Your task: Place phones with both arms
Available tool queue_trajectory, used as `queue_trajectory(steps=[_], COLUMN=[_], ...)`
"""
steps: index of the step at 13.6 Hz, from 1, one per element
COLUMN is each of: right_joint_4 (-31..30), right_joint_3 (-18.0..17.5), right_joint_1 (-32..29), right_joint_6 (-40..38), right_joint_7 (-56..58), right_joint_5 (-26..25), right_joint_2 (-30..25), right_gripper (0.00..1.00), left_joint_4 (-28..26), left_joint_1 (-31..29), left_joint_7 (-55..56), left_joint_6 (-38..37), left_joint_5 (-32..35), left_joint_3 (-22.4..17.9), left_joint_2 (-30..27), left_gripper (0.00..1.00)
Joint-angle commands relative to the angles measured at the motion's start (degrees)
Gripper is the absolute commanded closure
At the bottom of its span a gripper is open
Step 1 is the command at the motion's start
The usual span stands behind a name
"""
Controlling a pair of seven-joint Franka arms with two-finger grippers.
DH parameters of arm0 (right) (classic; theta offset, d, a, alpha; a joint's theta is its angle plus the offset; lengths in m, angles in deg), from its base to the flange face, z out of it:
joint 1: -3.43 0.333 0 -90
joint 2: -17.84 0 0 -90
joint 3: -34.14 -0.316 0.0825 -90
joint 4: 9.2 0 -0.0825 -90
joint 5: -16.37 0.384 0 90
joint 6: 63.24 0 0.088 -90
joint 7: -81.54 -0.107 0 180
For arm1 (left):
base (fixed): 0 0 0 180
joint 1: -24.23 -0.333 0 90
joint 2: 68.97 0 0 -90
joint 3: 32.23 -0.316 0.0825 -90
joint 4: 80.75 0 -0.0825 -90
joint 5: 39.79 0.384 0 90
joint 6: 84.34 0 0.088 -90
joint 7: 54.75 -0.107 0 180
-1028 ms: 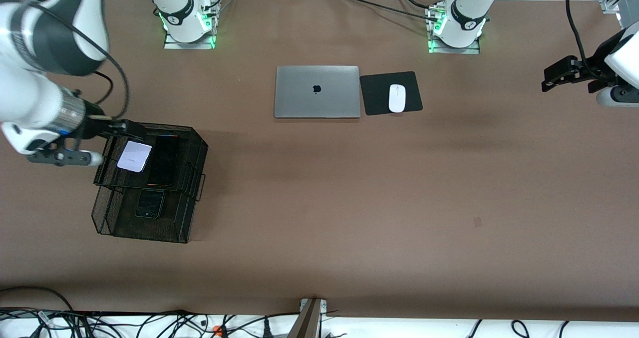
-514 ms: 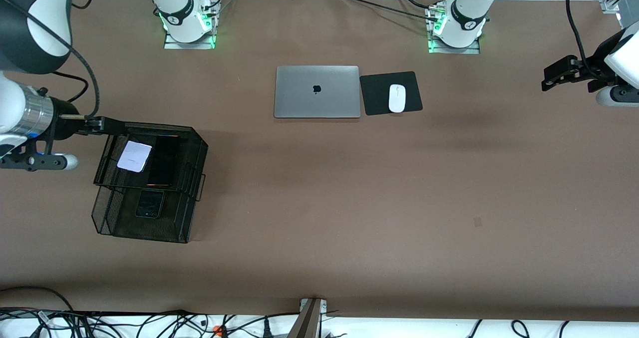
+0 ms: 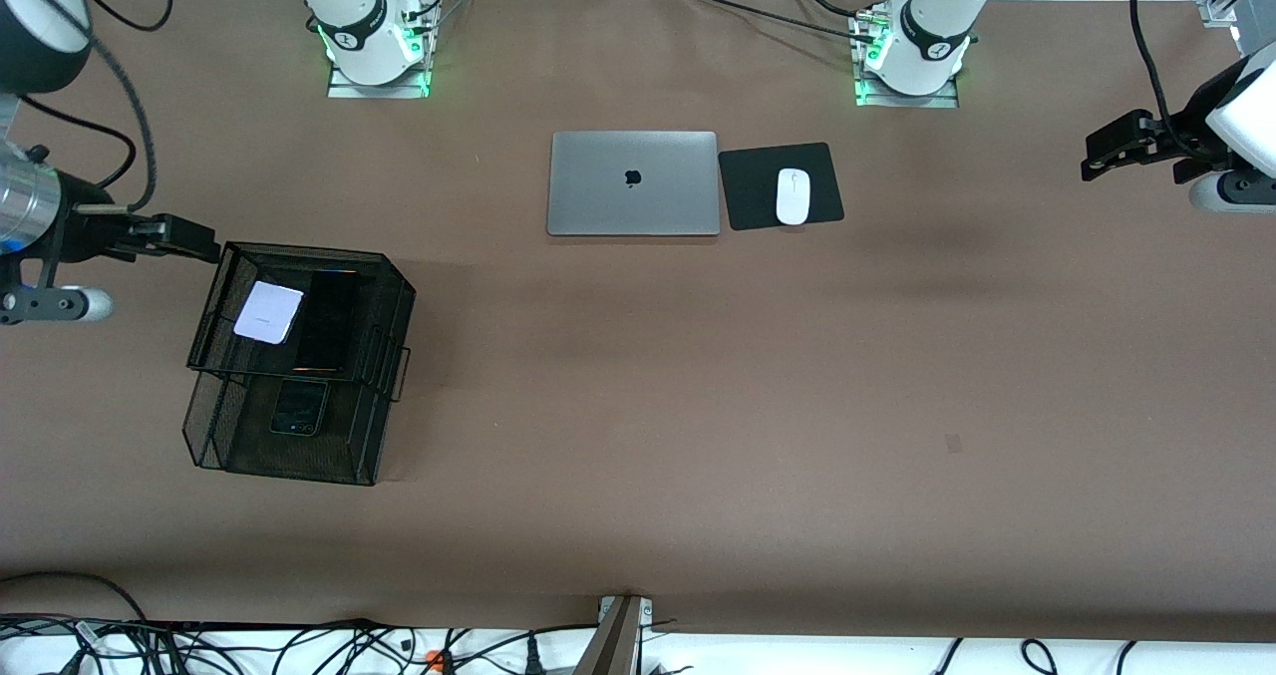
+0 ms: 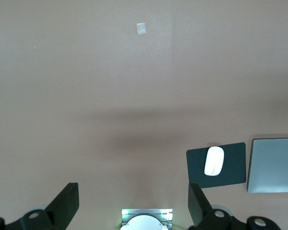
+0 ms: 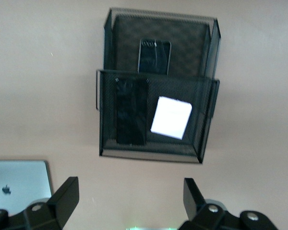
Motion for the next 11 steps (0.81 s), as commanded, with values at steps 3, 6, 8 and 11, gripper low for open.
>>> queue_trajectory(steps=[3,6,8,11], right_joint_4=[-27.5,-28.0,-27.9,-27.3], right_joint_3=[1.6,2.0,3.1,3.3], right_joint_1=[-1.1,-1.0,-1.0,-1.1], right_joint_6=[18.0,18.8,18.6,18.3], right_joint_7=[-0.7,-1.3,-1.3,-0.5], right_joint_5=[-0.3,0.4,2.4,3.7], right_joint_2=[-15.4,-15.3,-15.3,-14.5], right_gripper=[0.0,0.0,0.0,0.0], left_joint_4=[-1.0,-1.0,-1.0,-1.0], left_joint_1=[0.0,0.0,0.0,0.0], left_joint_7=[-0.5,-0.6,-0.5,-0.6], left_joint_6=[-0.3,-0.3,-0.1,-0.1], left_joint_5=[-0.7,-0.7,-0.7,-0.8], left_joint_3=[-0.4,-0.4,-0.4,-0.4], left_joint_2=[-1.2,-1.1,-1.0,-0.9], left_gripper=[0.0,0.0,0.0,0.0])
